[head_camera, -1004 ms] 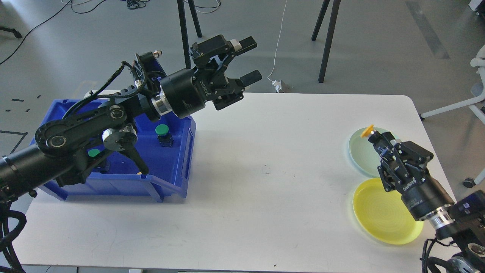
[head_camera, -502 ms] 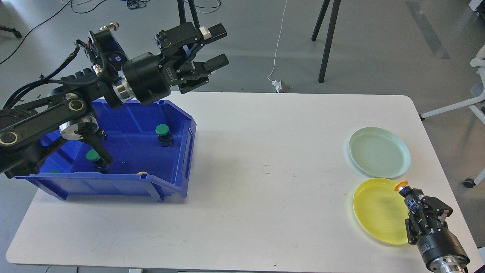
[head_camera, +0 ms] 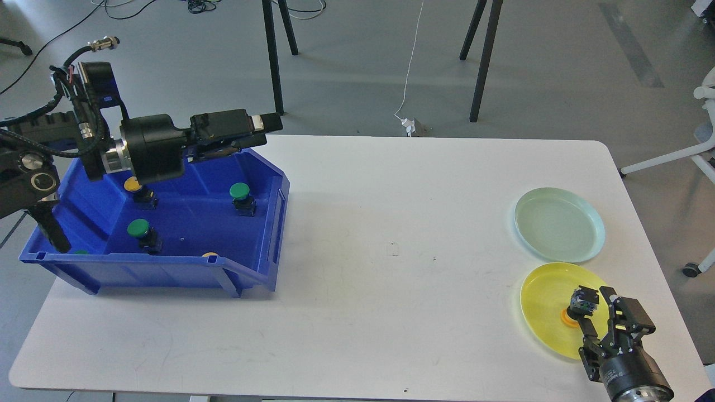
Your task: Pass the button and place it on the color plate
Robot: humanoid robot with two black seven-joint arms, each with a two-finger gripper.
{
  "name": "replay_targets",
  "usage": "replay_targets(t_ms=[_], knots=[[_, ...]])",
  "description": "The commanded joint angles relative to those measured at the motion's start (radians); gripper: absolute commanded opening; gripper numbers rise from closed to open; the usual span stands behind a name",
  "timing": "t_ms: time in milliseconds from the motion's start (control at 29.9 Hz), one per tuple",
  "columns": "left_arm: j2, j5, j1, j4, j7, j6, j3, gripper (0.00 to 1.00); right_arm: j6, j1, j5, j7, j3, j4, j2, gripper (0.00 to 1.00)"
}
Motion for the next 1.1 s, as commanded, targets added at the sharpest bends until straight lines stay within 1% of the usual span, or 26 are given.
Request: replay_targets(t_ms=[0, 100, 301, 502, 636, 702, 836, 937, 1070], knots=[[0.045, 0.124, -0.033, 0.049, 0.0, 0.01, 0.073, 0.85, 0.006, 0.003, 0.001, 0.0, 0.001, 0.024, 0.007, 0.96], [0.048, 0.186, -0.031, 0.121, 0.0, 0.025, 0.098, 0.85, 0.008, 0.003, 0.001, 0.0, 0.017, 0.075, 0.007, 0.97], [0.038, 0.341, -0.03, 0.236, 0.0, 0.028, 0.158, 0.85, 0.023, 0.012, 0.002, 0.0, 0.055, 0.217, 0.006, 0.97], [-0.005, 0.468, -0.018, 0.377, 0.0, 0.03, 0.178, 0.85, 0.101, 0.039, 0.002, 0.0, 0.121, 0.32, 0.009, 0.97], [-0.047, 0.561, -0.015, 0.506, 0.0, 0.028, 0.207, 0.85, 0.155, 0.065, 0.031, 0.0, 0.211, 0.333, 0.016, 0.97], [-0.071, 0.58, -0.016, 0.562, 0.0, 0.028, 0.239, 0.85, 0.192, 0.072, 0.097, 0.0, 0.271, 0.331, 0.016, 0.97], [-0.113, 0.582, -0.015, 0.647, 0.0, 0.024, 0.288, 0.85, 0.3, 0.073, 0.304, 0.0, 0.408, 0.325, 0.007, 0.97], [-0.136, 0.58, -0.016, 0.682, 0.0, 0.022, 0.316, 0.85, 0.345, 0.073, 0.384, 0.0, 0.472, 0.313, 0.0, 0.97], [-0.156, 0.579, -0.015, 0.688, 0.0, 0.021, 0.323, 0.85, 0.348, 0.076, 0.392, 0.0, 0.515, 0.307, 0.0, 0.97]])
